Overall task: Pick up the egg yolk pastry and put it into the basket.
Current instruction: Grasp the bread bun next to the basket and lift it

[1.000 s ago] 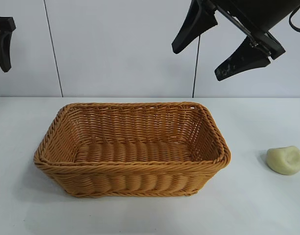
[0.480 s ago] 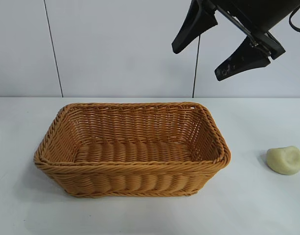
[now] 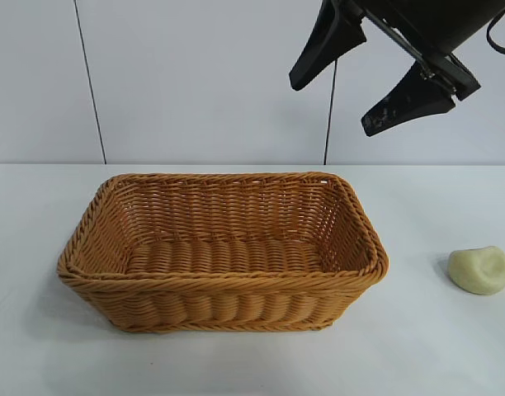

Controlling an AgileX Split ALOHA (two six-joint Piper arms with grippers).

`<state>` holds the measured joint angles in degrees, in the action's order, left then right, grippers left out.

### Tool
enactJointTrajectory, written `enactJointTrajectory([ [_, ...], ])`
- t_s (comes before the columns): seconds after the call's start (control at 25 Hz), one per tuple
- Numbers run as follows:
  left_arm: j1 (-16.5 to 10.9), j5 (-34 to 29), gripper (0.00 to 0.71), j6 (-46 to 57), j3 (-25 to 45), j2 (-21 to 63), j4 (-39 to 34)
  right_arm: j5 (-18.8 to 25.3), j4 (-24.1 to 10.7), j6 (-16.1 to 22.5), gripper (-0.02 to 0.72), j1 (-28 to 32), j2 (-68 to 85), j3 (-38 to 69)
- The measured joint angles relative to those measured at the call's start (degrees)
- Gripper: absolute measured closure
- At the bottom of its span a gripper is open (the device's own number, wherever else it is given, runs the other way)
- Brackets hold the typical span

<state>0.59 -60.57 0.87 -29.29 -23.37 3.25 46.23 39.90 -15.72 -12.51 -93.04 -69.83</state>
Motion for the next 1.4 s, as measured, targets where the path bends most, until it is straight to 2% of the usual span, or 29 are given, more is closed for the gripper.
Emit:
enactJointTrajectory([
  [0.2,0.00,-0.35,0.015,0.00,0.95,10.17,0.88,0.00,-0.48,0.00,0.062,0.00,0.00,0.00],
  [0.36,0.00,-0.35,0.015,0.00,0.99,16.54,0.98,0.05,-4.40,0.06,0.062,0.00,0.00,0.00],
  [0.52,0.00,-0.35,0.015,0.00,1.06,22.43,0.98,0.61,-12.24,4.20,0.062,0.00,0.00,0.00],
  [0.68,0.00,-0.39,0.015,0.00,1.12,23.70,1.05,1.20,-21.27,10.24,0.062,0.07,0.00,0.00],
  [0.8,0.00,-0.39,0.015,0.00,1.12,23.75,1.10,1.81,-25.40,13.07,0.062,1.65,0.00,0.00],
  [1.16,0.00,-0.39,0.015,0.00,1.12,23.75,1.15,2.28,-27.18,14.25,0.062,13.39,0.00,-0.04],
  [1.4,0.00,-0.39,0.015,0.00,1.12,23.75,1.15,3.22,-30.02,14.25,0.062,14.94,-1.38,-0.11],
])
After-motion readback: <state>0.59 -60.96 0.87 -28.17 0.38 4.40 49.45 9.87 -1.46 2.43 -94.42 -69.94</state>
